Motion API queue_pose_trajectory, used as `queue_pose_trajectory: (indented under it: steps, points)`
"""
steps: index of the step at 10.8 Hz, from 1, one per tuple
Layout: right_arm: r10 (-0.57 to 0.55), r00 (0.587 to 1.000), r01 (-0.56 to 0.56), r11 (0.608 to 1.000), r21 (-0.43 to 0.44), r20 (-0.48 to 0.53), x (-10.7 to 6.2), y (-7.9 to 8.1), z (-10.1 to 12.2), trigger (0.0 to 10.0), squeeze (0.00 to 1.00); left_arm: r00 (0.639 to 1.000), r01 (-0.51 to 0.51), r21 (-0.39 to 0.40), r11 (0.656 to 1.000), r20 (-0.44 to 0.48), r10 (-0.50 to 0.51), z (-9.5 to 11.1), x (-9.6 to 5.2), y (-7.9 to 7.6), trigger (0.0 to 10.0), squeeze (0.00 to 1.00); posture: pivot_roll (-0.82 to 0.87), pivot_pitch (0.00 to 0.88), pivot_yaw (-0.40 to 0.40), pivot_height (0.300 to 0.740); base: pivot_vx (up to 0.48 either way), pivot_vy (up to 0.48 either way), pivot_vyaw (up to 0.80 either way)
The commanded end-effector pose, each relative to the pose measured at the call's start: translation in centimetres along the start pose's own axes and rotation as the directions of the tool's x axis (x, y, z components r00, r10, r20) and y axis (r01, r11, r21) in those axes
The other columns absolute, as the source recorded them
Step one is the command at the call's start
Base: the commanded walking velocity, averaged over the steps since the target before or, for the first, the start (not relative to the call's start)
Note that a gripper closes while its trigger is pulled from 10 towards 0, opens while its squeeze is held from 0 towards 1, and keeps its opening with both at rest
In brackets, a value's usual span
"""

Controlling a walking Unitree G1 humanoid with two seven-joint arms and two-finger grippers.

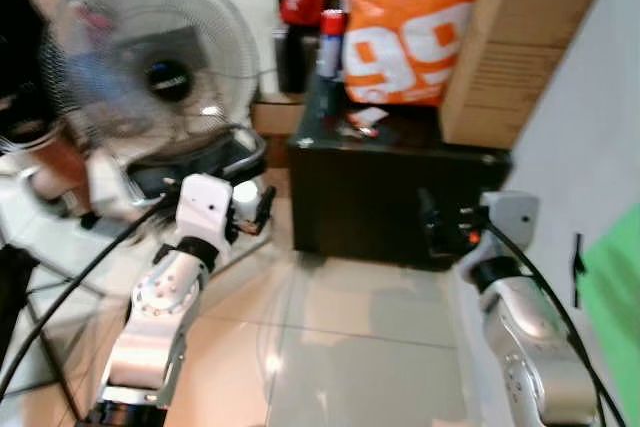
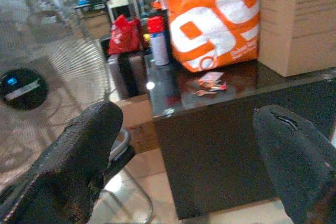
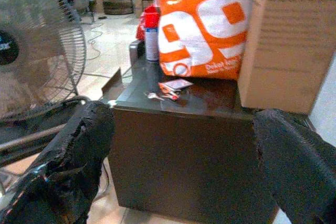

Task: Hang keys on a hook

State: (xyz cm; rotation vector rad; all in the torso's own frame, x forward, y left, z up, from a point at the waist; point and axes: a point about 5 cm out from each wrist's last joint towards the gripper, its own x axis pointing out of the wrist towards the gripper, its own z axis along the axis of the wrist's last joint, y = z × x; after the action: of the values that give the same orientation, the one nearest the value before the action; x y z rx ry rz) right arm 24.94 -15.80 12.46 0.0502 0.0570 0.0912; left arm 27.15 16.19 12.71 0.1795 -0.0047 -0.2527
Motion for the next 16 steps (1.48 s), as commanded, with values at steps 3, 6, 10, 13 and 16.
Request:
queue_pose_trajectory:
  steps: [3,6,10,13,16]
  points:
    - [0.030,0.999,-0.028,0.997,-0.077,0.019,0.1,0.2,0.6,10.0,1.00,1.000,0.018,-0.003,1.000,0.011,-0.018,0.4,0.2,-0.3,10.0,0.03,-0.08,0.000,0.014,0.740,0.276,0.000,0.00]
    - [-0.032,0.999,0.034,0.996,-0.077,0.020,0.1,-0.9,0.6,10.0,1.00,1.000,0.020,-0.011,1.000,0.013,-0.020,0.3,0.1,-0.4,10.0,0.04,-0.08,0.000,0.005,0.740,0.292,0.000,0.00]
    - [-0.019,1.000,0.021,0.998,-0.066,0.019,0.2,-0.8,0.6,10.0,1.00,1.000,0.028,-0.010,1.000,0.007,-0.028,0.2,-0.1,-0.4,10.0,0.05,-0.07,0.000,0.010,0.740,0.318,0.000,0.00]
    - [-0.029,0.998,0.033,0.997,-0.077,0.047,0.0,-0.7,0.9,10.0,1.00,0.999,0.044,-0.017,0.999,0.004,-0.044,0.2,-0.1,-0.2,10.0,0.05,-0.07,0.000,0.035,0.740,0.354,0.000,0.80]
    - [-0.061,0.995,0.066,0.996,-0.058,0.080,-0.1,-0.7,1.0,10.0,1.00,0.999,0.052,-0.008,0.999,0.004,-0.052,0.3,0.1,-0.1,10.0,0.05,-0.07,0.000,0.044,0.740,0.359,0.000,0.73]
